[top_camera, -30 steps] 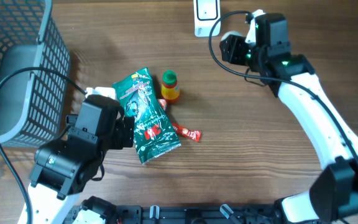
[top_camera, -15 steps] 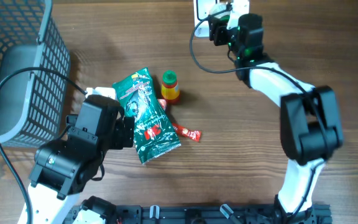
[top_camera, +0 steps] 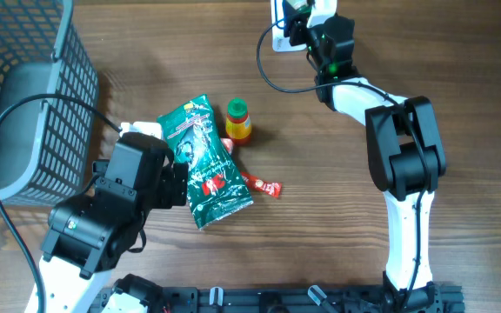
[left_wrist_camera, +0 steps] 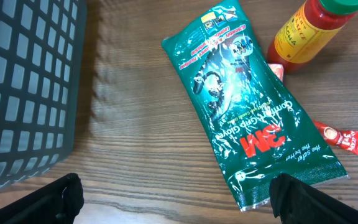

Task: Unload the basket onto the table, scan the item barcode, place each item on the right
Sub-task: 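Carry the jar off to the right edge of the table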

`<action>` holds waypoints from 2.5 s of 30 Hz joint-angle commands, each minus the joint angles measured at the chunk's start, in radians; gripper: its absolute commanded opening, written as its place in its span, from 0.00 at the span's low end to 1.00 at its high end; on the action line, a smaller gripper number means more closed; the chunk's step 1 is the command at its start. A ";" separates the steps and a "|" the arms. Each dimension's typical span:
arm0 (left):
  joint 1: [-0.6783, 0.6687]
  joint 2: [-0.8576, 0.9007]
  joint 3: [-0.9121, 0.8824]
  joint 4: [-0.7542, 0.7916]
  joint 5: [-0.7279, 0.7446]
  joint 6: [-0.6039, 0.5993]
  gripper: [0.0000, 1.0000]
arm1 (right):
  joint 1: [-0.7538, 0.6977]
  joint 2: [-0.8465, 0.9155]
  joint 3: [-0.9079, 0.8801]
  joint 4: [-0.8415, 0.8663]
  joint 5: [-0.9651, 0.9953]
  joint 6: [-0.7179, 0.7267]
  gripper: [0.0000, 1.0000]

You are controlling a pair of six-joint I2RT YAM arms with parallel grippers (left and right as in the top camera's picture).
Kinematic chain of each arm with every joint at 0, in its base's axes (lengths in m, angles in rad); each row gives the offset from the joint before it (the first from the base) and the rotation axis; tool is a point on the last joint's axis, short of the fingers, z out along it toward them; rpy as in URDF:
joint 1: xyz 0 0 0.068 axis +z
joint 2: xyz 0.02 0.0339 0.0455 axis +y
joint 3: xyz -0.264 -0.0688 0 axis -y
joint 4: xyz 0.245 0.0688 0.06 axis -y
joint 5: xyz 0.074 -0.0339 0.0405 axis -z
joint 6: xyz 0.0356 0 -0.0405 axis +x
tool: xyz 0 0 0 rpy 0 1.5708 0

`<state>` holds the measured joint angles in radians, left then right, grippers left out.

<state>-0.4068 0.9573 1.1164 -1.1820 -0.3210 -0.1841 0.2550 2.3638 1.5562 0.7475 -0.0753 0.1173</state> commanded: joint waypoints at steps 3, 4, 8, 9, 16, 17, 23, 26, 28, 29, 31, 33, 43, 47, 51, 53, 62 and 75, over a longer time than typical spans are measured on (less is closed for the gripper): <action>-0.001 -0.002 0.000 0.003 -0.010 0.012 1.00 | 0.007 0.017 0.042 -0.001 0.008 -0.011 0.49; -0.001 -0.002 0.000 0.003 -0.010 0.012 1.00 | 0.008 0.017 0.042 -0.002 0.008 -0.010 0.49; -0.001 -0.002 0.000 0.003 -0.010 0.012 1.00 | 0.008 0.016 0.048 -0.004 0.008 0.001 0.49; -0.001 -0.002 0.000 0.003 -0.010 0.012 1.00 | 0.008 0.011 0.049 -0.014 0.008 0.019 0.49; -0.001 -0.002 0.000 0.003 -0.010 0.012 1.00 | -0.035 -0.196 0.049 -0.280 0.005 0.016 0.49; -0.001 -0.002 0.000 0.003 -0.010 0.012 1.00 | -0.049 -0.229 0.049 -0.322 0.005 0.016 0.48; -0.001 -0.002 0.000 0.003 -0.010 0.012 1.00 | -0.260 -0.458 0.049 -0.673 0.008 0.070 0.49; -0.001 -0.002 0.000 0.003 -0.010 0.012 1.00 | -0.412 -0.492 0.049 -0.844 0.008 0.095 0.49; -0.001 -0.002 0.000 0.003 -0.010 0.012 1.00 | -0.490 -0.486 0.049 -0.938 0.008 0.098 0.49; -0.001 -0.002 0.000 0.003 -0.010 0.012 1.00 | -0.548 -0.473 0.049 -0.999 0.008 0.119 0.49; -0.001 -0.002 0.000 0.003 -0.010 0.012 1.00 | -0.642 -0.453 0.049 -1.101 0.012 0.137 0.49; -0.001 -0.002 0.000 0.003 -0.010 0.012 1.00 | -0.732 -0.438 0.049 -1.228 0.016 0.182 0.49; -0.001 -0.002 0.000 0.003 -0.010 0.012 1.00 | -0.928 -0.291 0.049 -1.447 0.079 0.209 0.51; -0.001 -0.002 0.000 0.003 -0.010 0.012 1.00 | -1.007 -0.209 0.049 -1.474 0.079 0.251 0.50; -0.001 -0.002 0.000 0.003 -0.010 0.012 1.00 | -1.126 -0.197 0.049 -1.431 0.106 0.248 0.57; -0.001 -0.002 0.000 0.003 -0.010 0.012 1.00 | -1.160 -0.196 0.049 -1.411 0.105 0.238 0.66; -0.001 -0.002 0.000 0.003 -0.010 0.012 1.00 | -1.202 -0.208 0.153 -1.421 0.013 0.200 1.00; -0.001 -0.002 0.000 0.003 -0.010 0.012 1.00 | -1.131 -0.513 0.323 -1.641 -0.507 0.515 1.00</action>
<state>-0.4065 0.9573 1.1164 -1.1820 -0.3214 -0.1841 -0.9340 1.9266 1.8557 -0.8268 -0.3653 0.4801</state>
